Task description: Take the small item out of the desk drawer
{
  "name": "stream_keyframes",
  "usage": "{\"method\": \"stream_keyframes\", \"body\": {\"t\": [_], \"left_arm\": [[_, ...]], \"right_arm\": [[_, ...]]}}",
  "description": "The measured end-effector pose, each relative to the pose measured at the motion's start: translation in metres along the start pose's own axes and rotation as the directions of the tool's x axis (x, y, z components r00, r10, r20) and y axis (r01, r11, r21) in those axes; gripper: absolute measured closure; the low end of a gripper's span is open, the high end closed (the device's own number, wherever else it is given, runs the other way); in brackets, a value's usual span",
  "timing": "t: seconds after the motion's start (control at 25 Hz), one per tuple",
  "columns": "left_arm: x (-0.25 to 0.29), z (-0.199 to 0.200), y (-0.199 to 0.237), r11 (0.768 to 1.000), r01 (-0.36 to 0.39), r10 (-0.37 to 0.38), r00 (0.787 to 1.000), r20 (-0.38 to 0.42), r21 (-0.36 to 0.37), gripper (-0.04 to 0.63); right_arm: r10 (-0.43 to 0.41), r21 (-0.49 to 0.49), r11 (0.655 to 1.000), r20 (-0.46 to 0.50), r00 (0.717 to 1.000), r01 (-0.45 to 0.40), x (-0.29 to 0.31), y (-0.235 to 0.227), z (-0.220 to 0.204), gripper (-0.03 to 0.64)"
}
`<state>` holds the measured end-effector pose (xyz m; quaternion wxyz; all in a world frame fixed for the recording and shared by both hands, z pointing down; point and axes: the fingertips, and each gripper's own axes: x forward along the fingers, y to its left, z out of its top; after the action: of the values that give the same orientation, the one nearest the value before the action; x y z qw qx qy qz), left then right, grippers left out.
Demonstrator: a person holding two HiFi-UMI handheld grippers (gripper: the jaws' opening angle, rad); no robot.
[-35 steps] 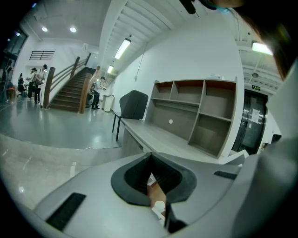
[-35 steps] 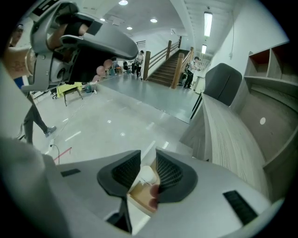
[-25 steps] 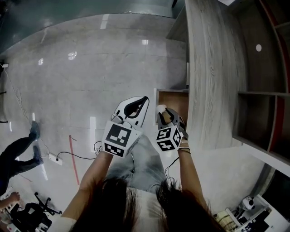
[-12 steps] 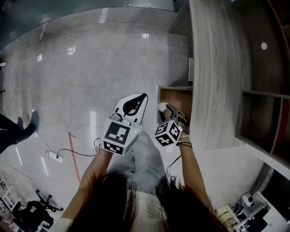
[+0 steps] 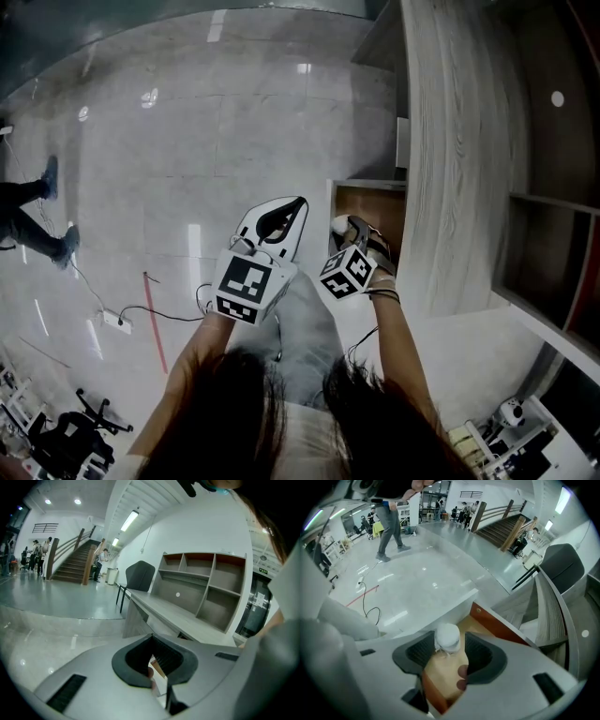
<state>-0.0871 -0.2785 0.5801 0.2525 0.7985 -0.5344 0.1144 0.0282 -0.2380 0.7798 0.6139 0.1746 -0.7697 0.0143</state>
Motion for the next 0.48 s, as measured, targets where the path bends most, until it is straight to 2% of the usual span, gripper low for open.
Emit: {"method": "stream_keyframes", "body": {"t": [0.48], "left_arm": [[0.010, -0.008, 0.011, 1.000, -0.005, 0.005, 1.000, -0.028, -0.018, 0.589]], "right_arm": [[-0.007, -0.042, 0.999, -0.060, 0.998, 0.004, 0.026, -0.007, -0.007, 0.422]]}}
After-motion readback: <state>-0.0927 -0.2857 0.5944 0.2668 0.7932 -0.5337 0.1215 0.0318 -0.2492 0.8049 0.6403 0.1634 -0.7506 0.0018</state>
